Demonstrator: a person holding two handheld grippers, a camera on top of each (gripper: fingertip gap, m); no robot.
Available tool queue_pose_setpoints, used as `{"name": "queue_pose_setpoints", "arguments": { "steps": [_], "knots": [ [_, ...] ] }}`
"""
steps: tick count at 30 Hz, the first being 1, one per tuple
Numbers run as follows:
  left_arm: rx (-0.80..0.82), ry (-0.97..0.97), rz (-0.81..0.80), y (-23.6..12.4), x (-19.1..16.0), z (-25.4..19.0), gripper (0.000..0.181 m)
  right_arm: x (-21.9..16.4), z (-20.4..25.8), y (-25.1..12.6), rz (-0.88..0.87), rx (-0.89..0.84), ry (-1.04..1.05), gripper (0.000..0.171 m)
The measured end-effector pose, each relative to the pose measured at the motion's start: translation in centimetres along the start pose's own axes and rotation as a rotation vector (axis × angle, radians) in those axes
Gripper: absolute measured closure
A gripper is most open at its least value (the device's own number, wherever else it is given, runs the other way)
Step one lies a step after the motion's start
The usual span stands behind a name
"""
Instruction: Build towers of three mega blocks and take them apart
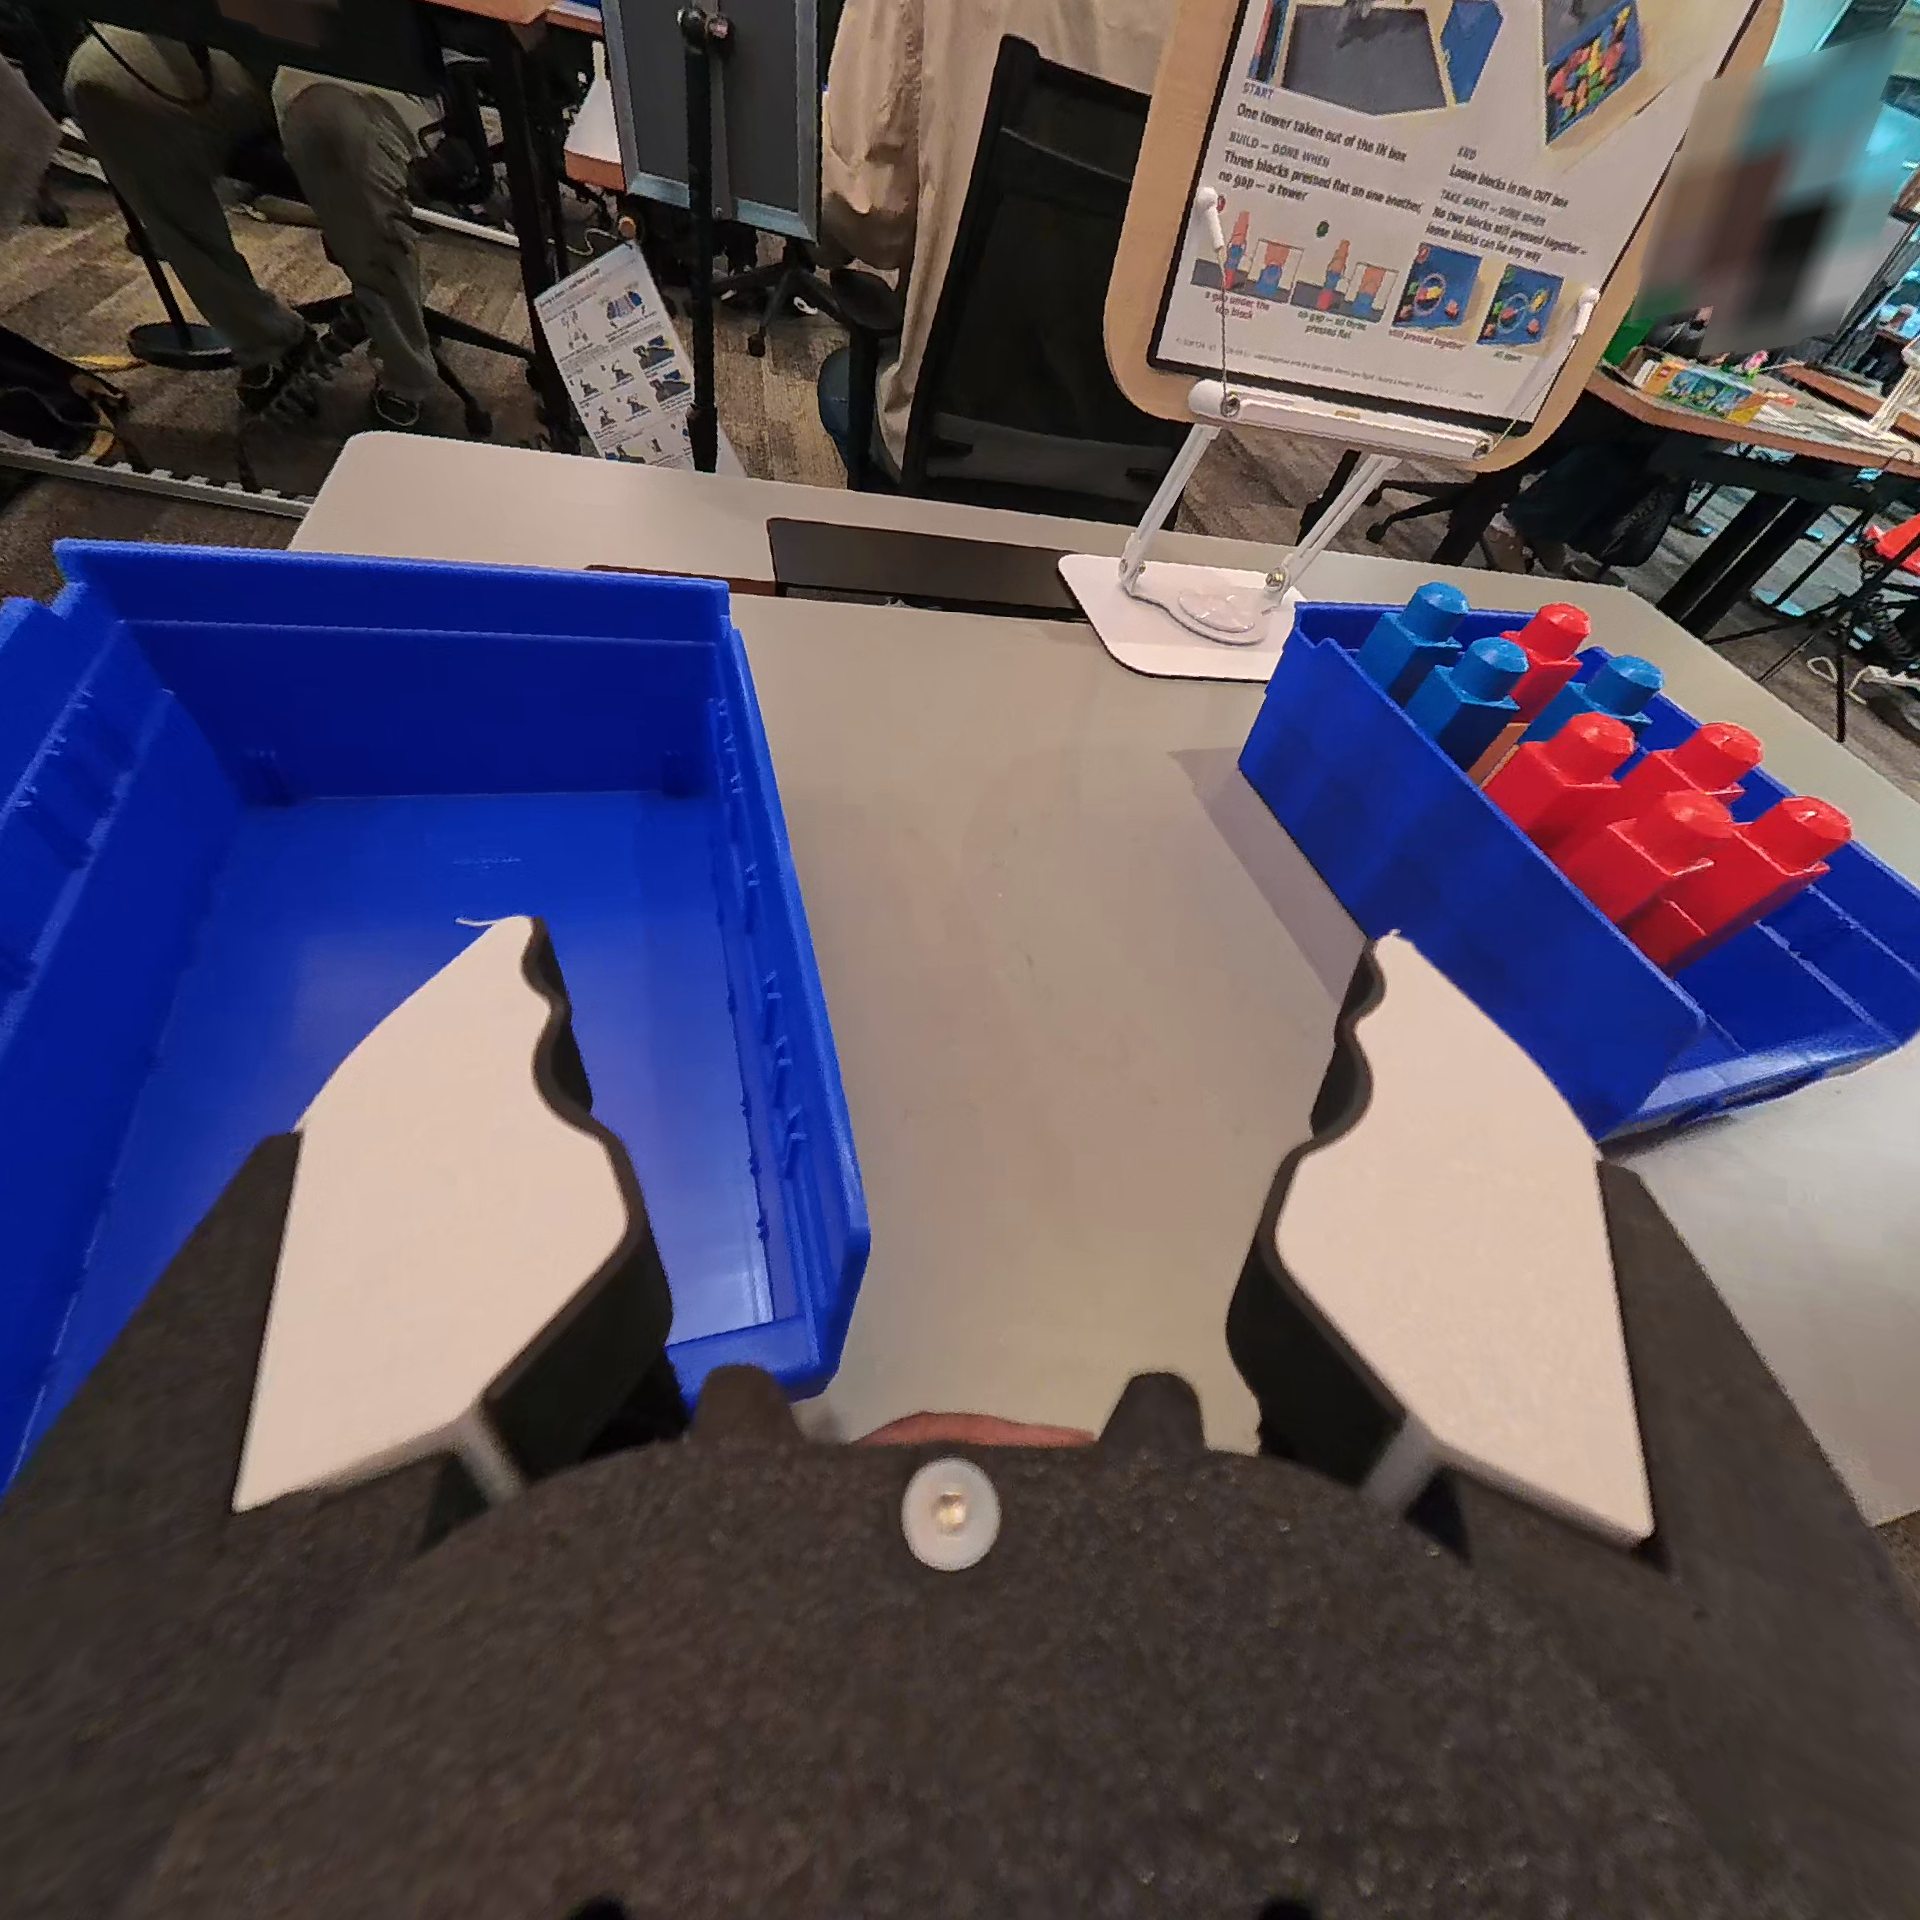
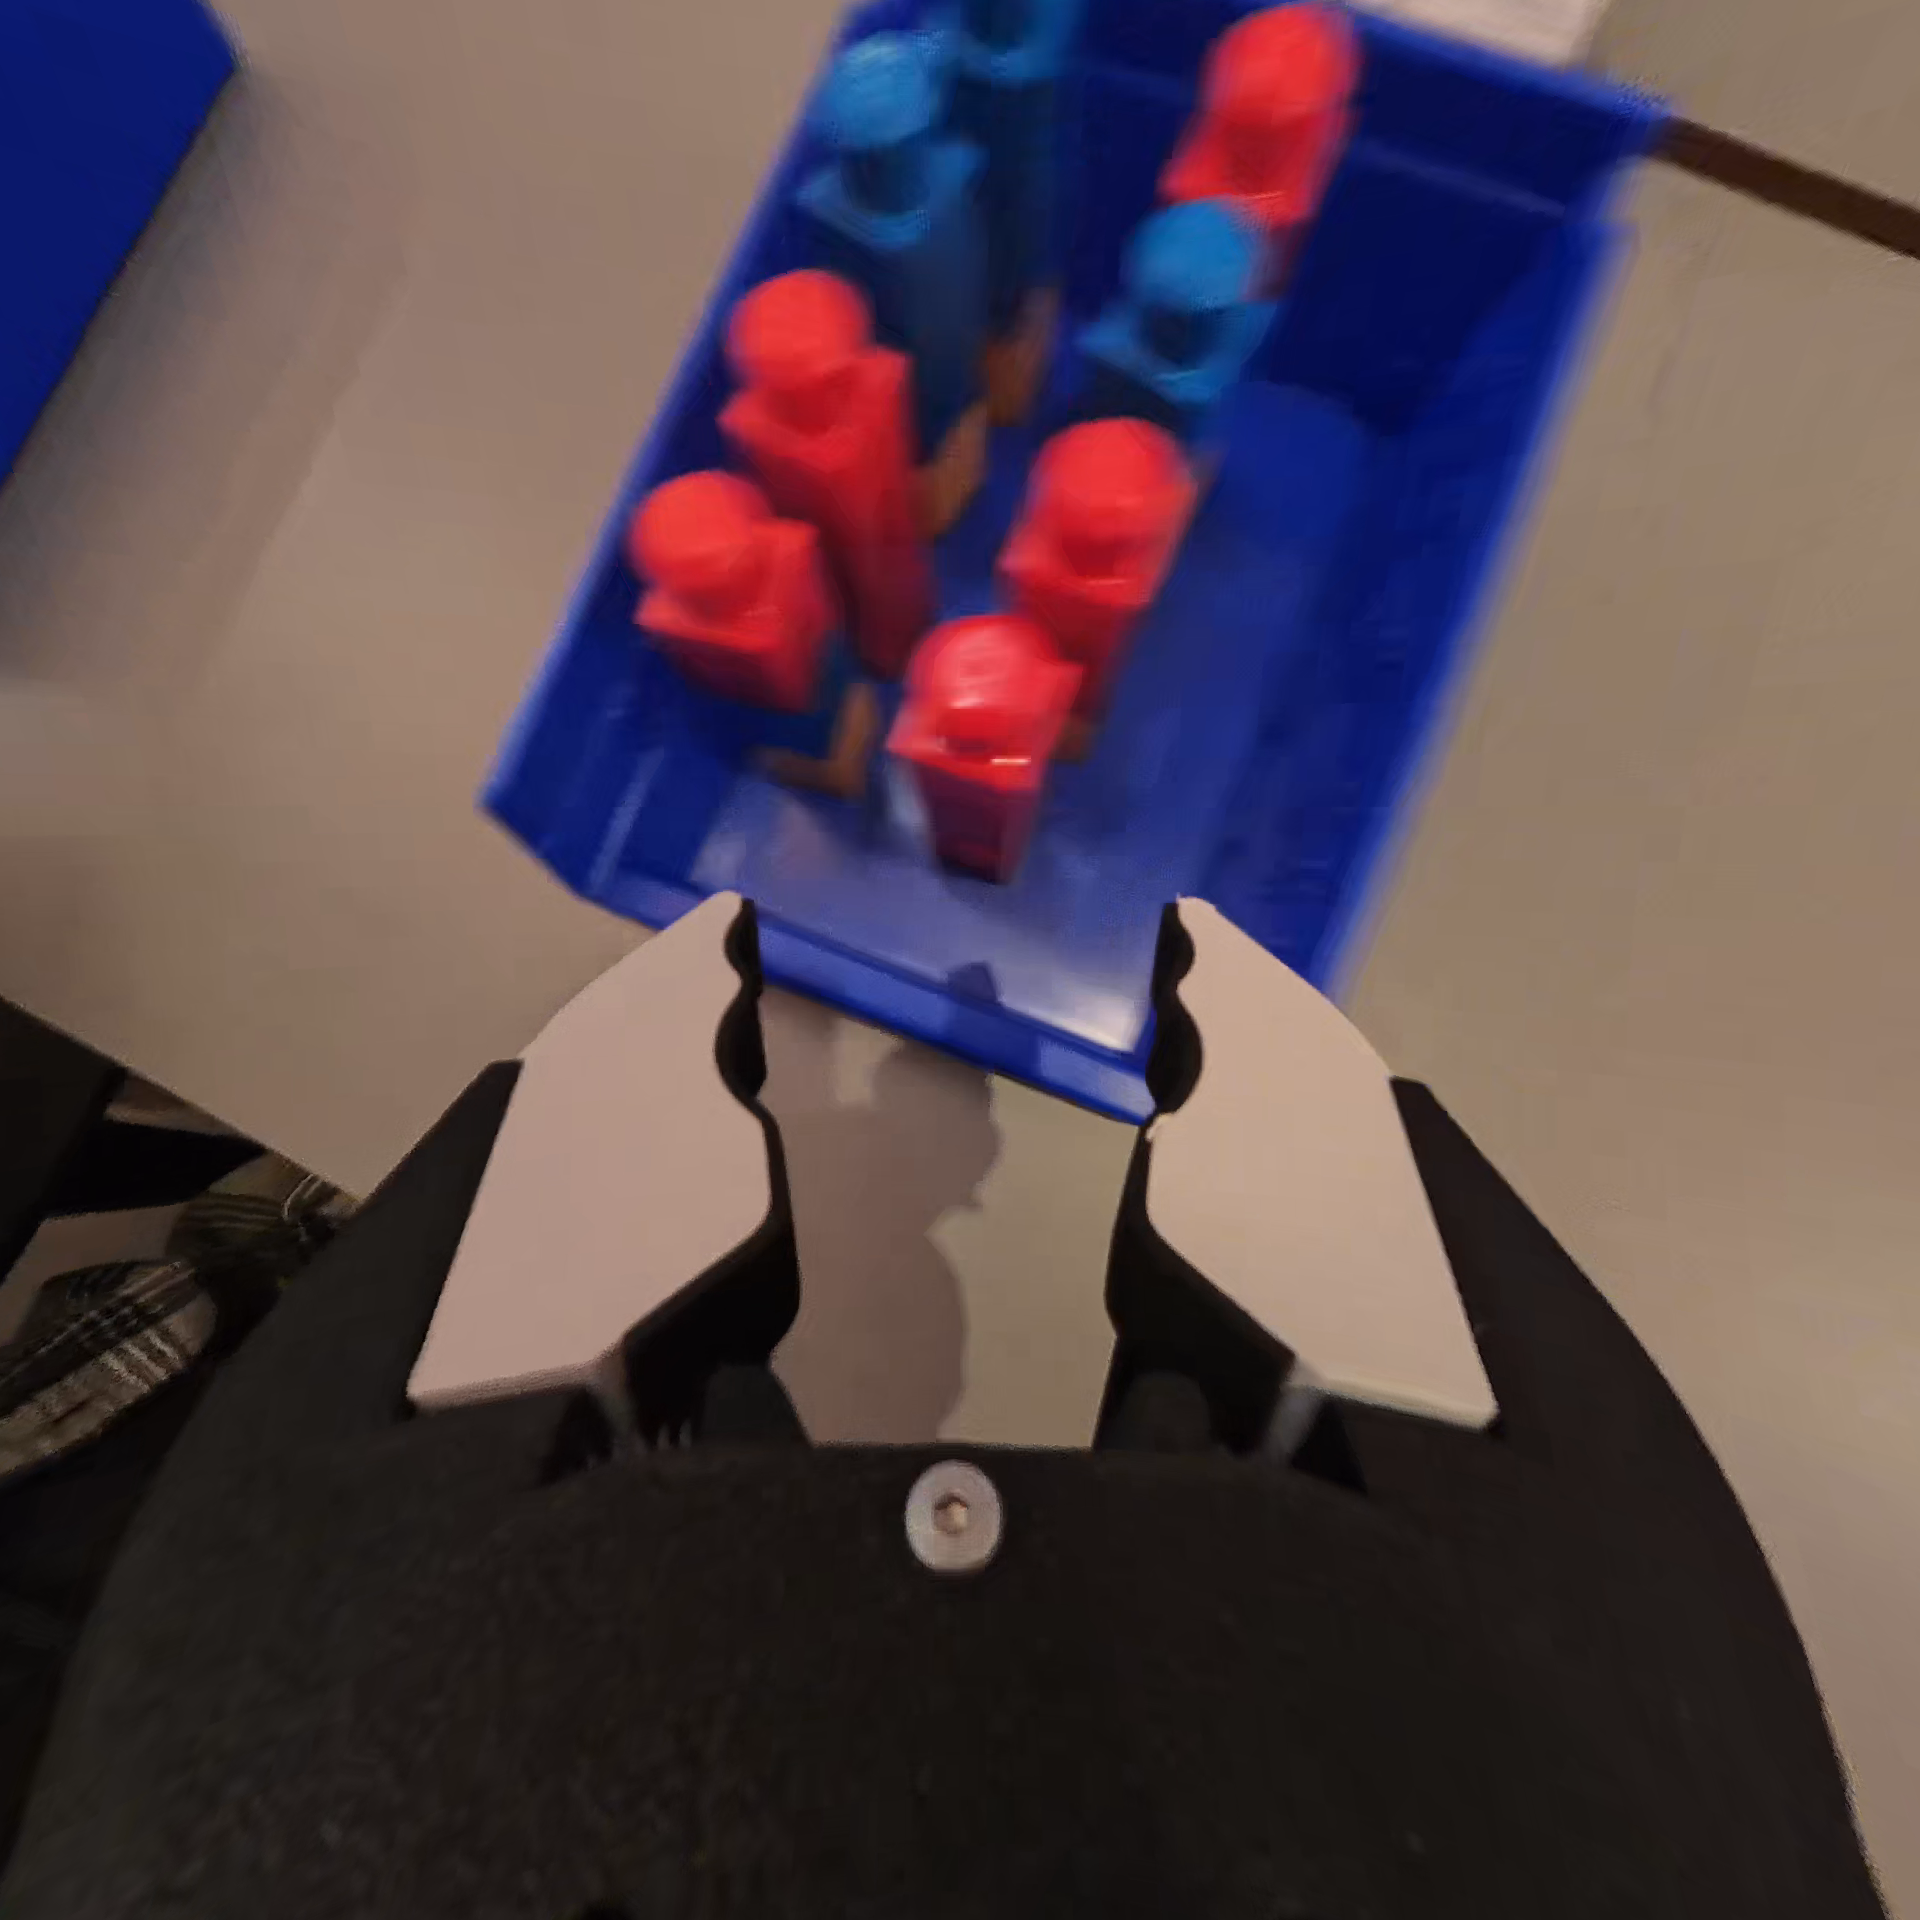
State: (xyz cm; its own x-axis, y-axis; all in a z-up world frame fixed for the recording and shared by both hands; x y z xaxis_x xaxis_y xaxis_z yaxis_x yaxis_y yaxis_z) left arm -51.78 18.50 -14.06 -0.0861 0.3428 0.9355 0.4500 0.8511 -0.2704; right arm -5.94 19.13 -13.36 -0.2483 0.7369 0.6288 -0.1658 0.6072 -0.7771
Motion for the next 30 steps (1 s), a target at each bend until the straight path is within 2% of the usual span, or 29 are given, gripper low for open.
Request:
{"name": "queue_pose_setpoints", "arguments": {
  "steps": [3,5,7,10,12,15,16,17,22,30],
  "knots": [
    [-0.005,-0.014,-0.009,0.2,-0.1,0.0,0.046,1.1,-7.7,-0.3,0.056,0.023,0.177,0.108],
    [-0.014,-0.02,-0.007,0.4,-0.2,-0.2,0.046,1.4,-10.3,1.0,0.113,0.095,0.264,0.111],
    [-0.017,-0.014,0.002,0.7,-0.2,-0.5,0.046,1.4,-11.5,2.8,0.183,0.077,0.265,0.11],
    [-0.016,-0.006,0.01,0.8,-0.1,-0.8,0.046,1.1,-11.4,5.6,0.291,0.092,0.254,0.11],
    [-0.017,-0.004,0.009,0.8,0.1,-0.9,0.046,0.9,-11.3,7.2,0.338,0.09,0.263,0.118],
    [-0.012,0.004,0.016,0.8,0.2,-0.9,0.046,0.3,-10.7,9.2,0.421,0.123,0.276,0.14],
    [-0.012,0.003,0.016,0.8,0.2,-0.9,0.046,0.2,-10.3,9.7,0.44,0.151,0.273,0.158],
    [-0.012,0.002,0.015,0.8,0.2,-0.9,0.046,0.1,-10.0,10.0,0.449,0.157,0.278,0.165],
    [-0.014,-0.007,0.011,0.9,0.0,-0.7,0.046,0.3,-9.1,10.0,0.465,0.047,0.228,0.168],
    [-0.025,-0.006,0.025,1.2,-0.2,-0.8,0.047,1.2,-5.5,10.6,0.442,0.091,0.213,0.166]
  ]
}}
Point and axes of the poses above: each gripper's, where its closed fingertips meet, y out along the fingers, x out of its top, z = x × y across the jaws, the point moved 7 cm from there along -y, back along the fingers, and after that the axes turned 6 degrees about -x, right-handed, at the moved point
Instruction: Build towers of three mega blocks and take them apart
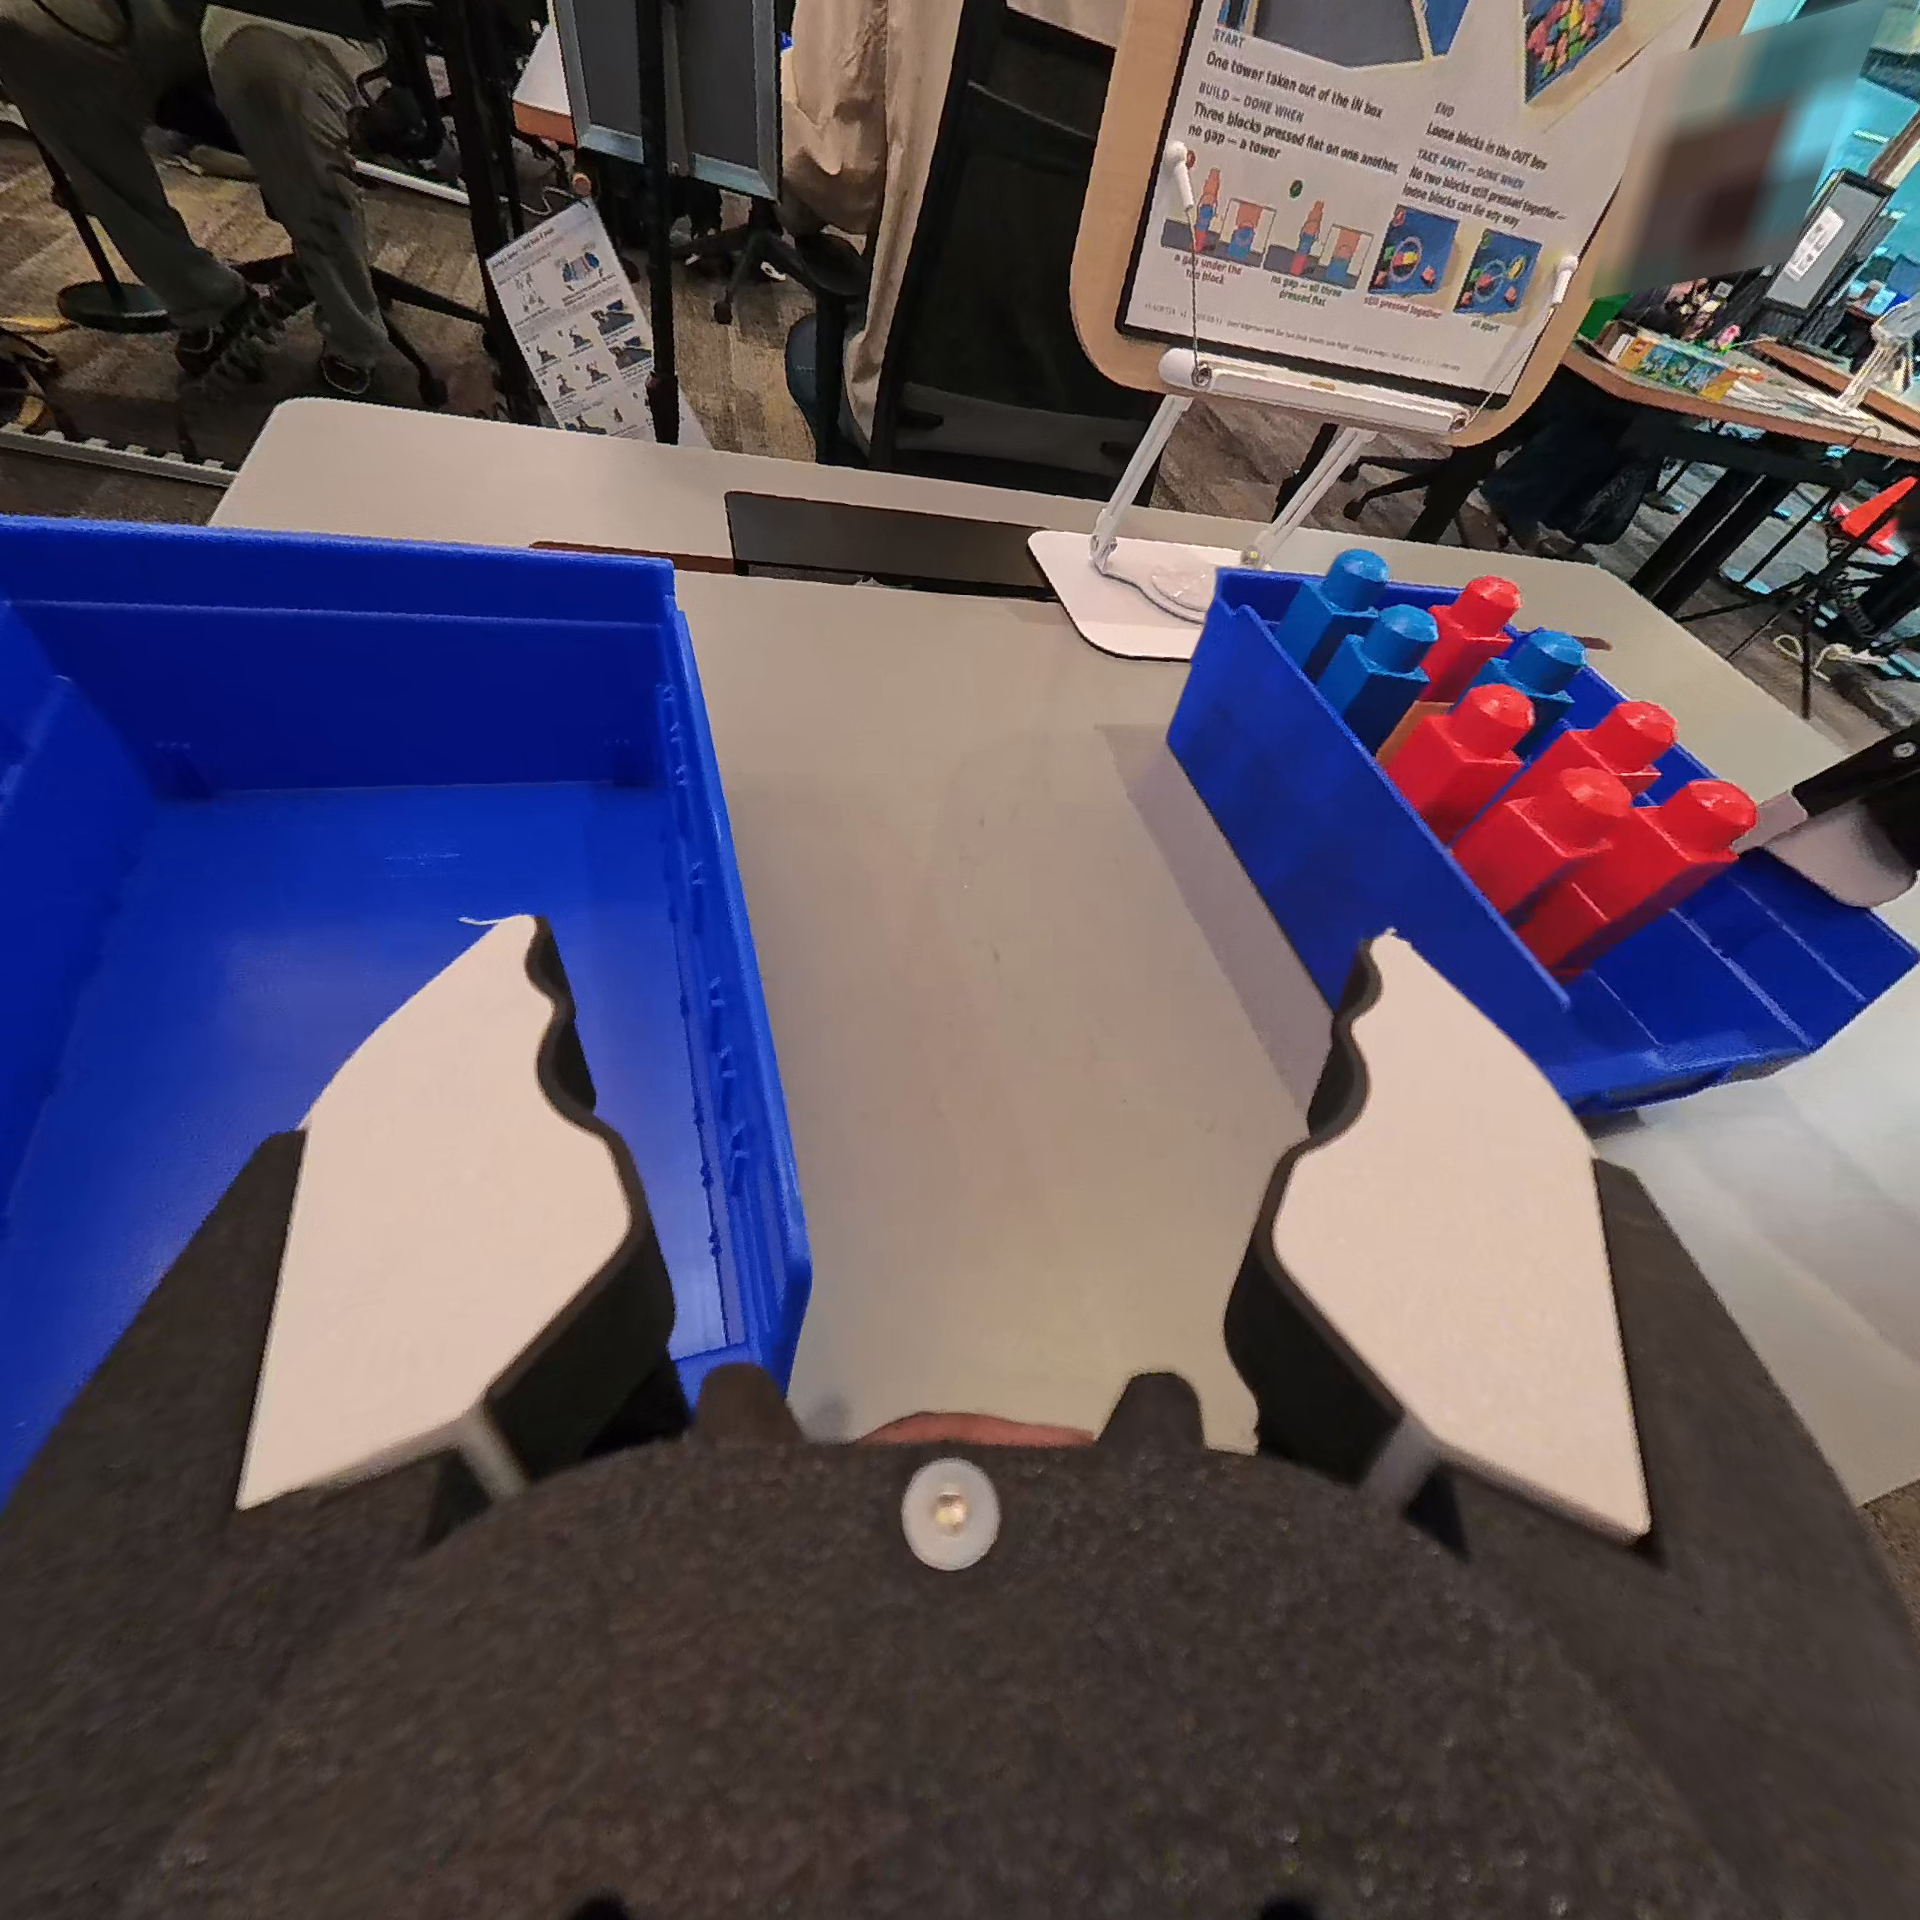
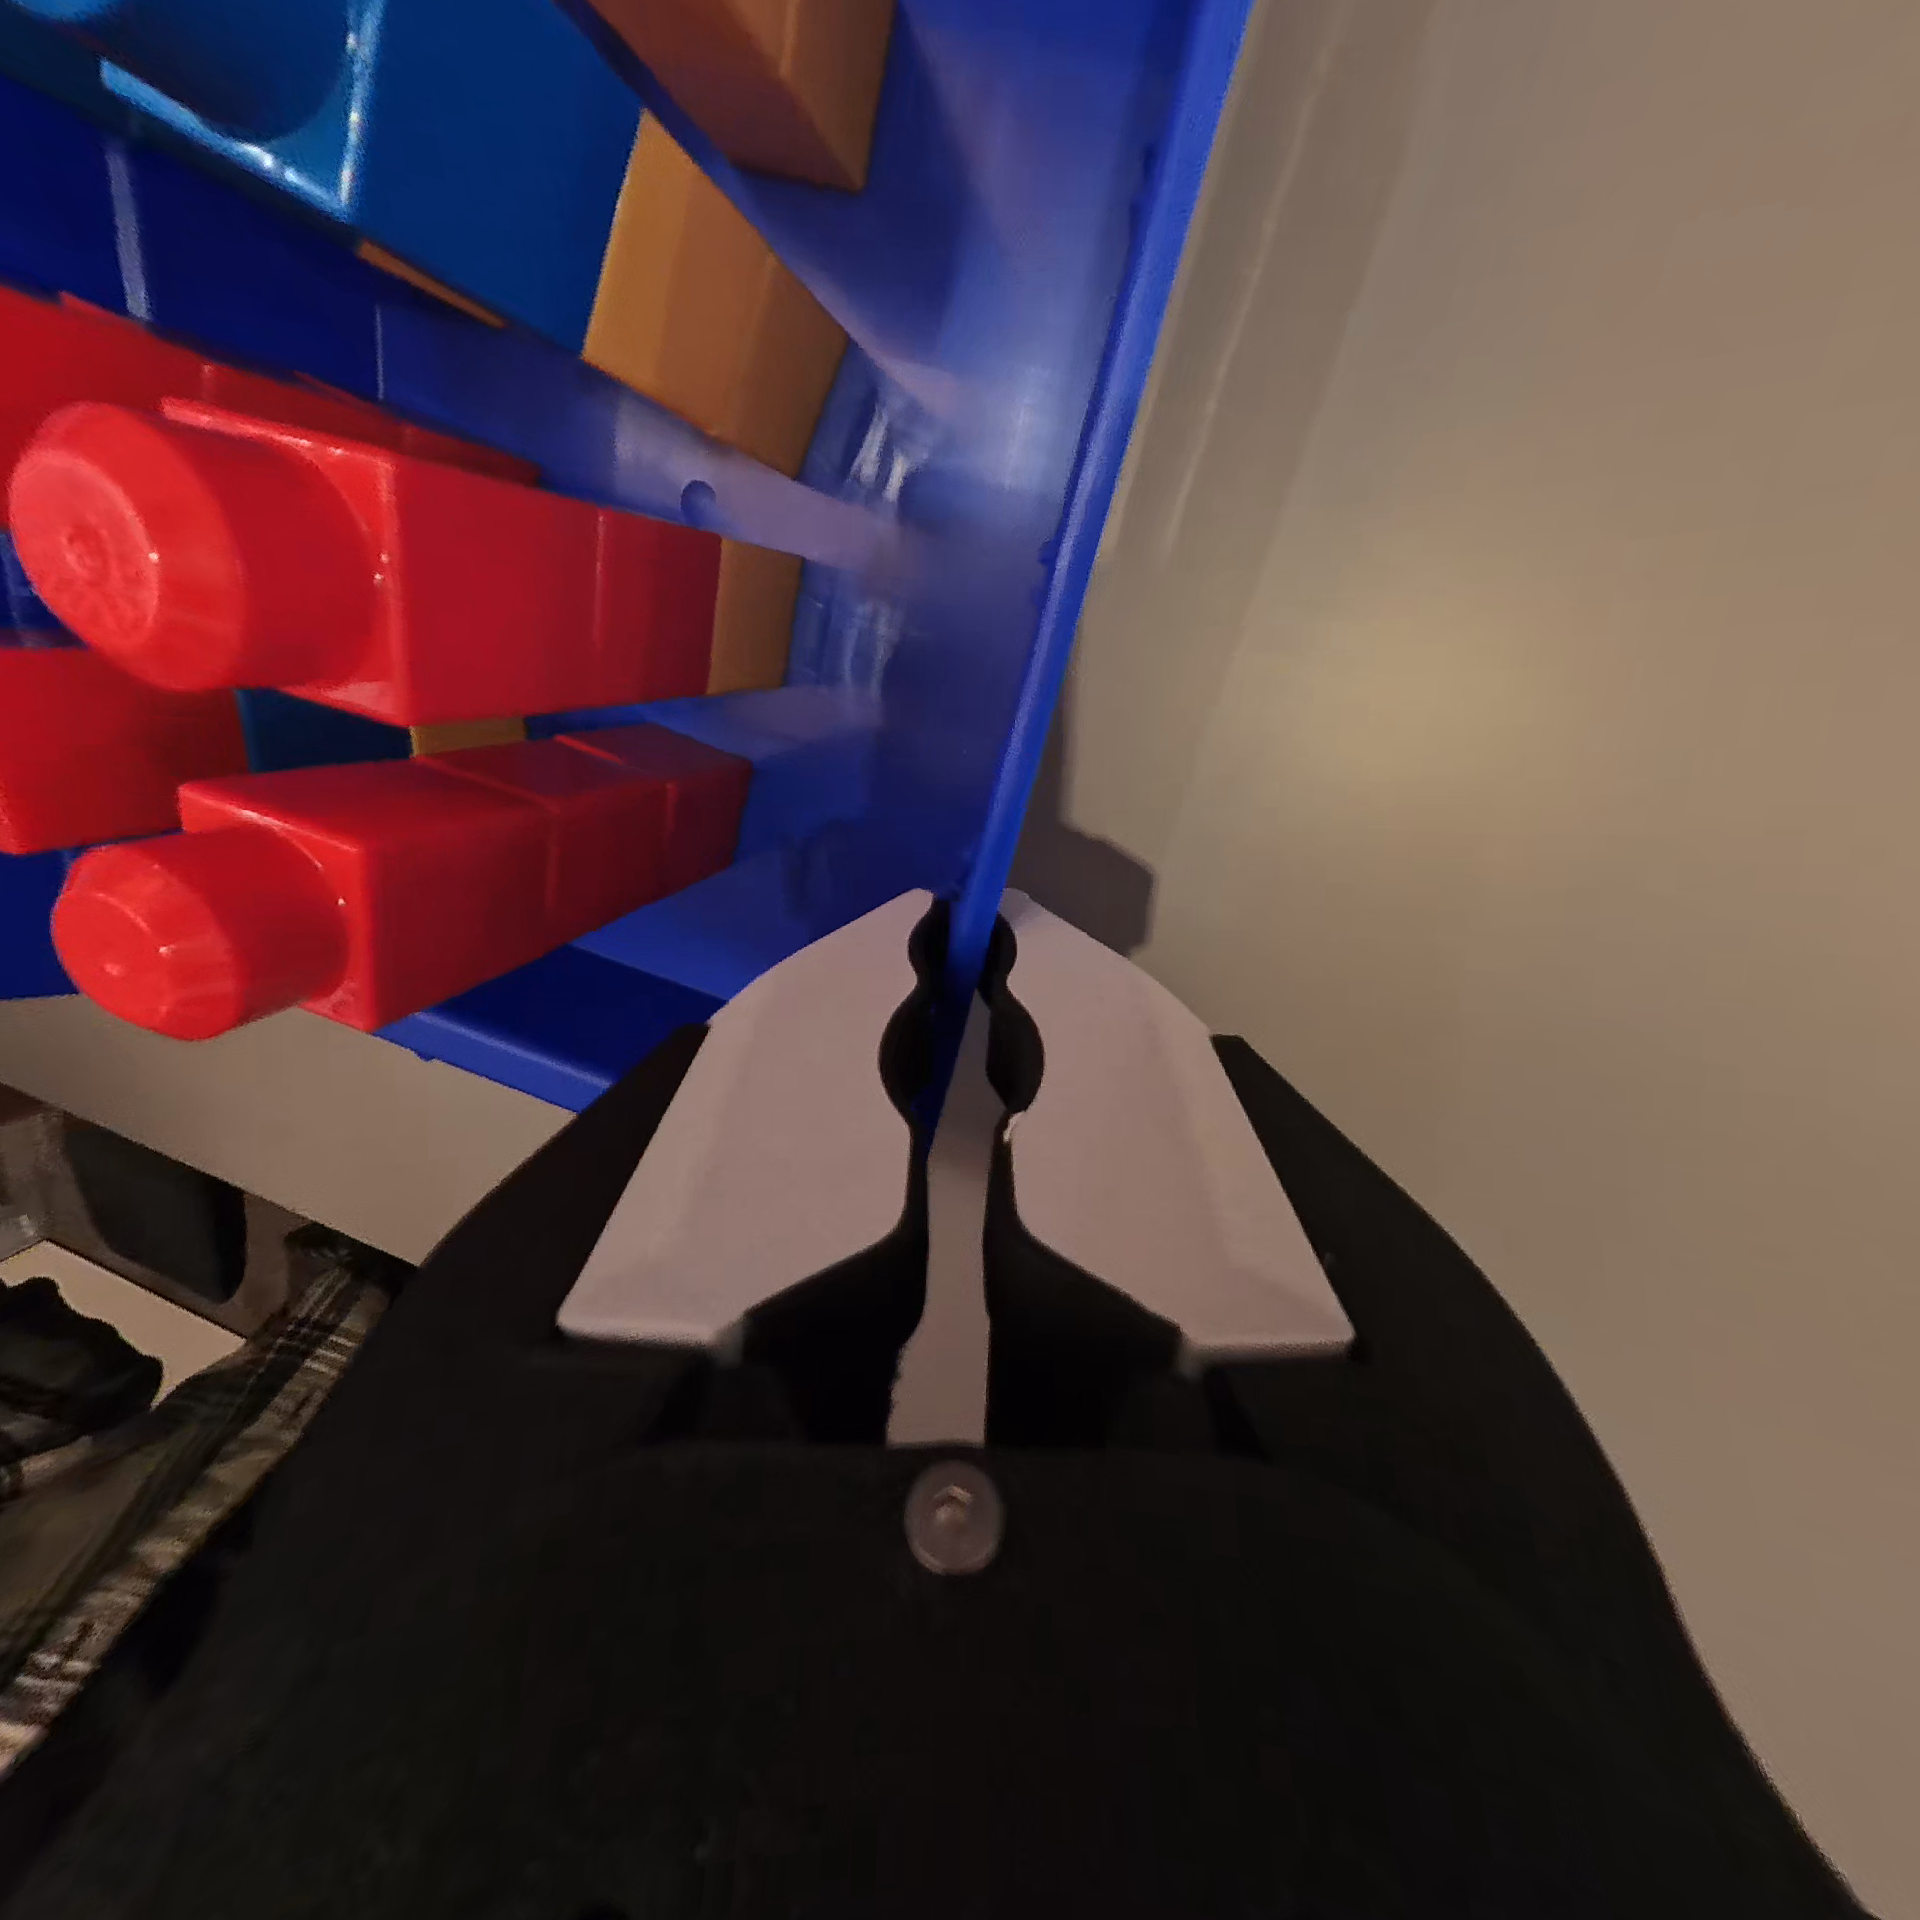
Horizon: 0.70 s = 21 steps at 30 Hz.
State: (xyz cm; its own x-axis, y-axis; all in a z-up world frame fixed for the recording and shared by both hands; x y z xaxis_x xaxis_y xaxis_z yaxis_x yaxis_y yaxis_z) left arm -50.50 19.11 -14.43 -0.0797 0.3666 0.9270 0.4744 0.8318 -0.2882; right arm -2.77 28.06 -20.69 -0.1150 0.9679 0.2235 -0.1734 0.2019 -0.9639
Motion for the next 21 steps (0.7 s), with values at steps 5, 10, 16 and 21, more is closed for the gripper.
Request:
{"name": "queue_pose_setpoints", "arguments": {
  "steps": [5,10,16,21],
  "knots": [
    [0.007,0.005,-0.003,-0.2,0.2,0.1,0.046,0.6,3.1,0.6,-0.007,0.021,-0.045,0.165],
    [0.021,0.004,0.034,-0.1,0.0,0.5,0.046,1.5,5.3,1.2,-0.008,0.023,-0.095,0.165],
    [0.048,0.017,0.091,0.4,0.5,1.1,0.046,1.8,6.8,1.5,-0.032,0.138,-0.094,0.161],
    [0.058,0.004,0.152,1.0,1.1,1.6,0.047,0.9,5.1,-0.9,-0.167,0.258,-0.053,0.144]
  ]
}}
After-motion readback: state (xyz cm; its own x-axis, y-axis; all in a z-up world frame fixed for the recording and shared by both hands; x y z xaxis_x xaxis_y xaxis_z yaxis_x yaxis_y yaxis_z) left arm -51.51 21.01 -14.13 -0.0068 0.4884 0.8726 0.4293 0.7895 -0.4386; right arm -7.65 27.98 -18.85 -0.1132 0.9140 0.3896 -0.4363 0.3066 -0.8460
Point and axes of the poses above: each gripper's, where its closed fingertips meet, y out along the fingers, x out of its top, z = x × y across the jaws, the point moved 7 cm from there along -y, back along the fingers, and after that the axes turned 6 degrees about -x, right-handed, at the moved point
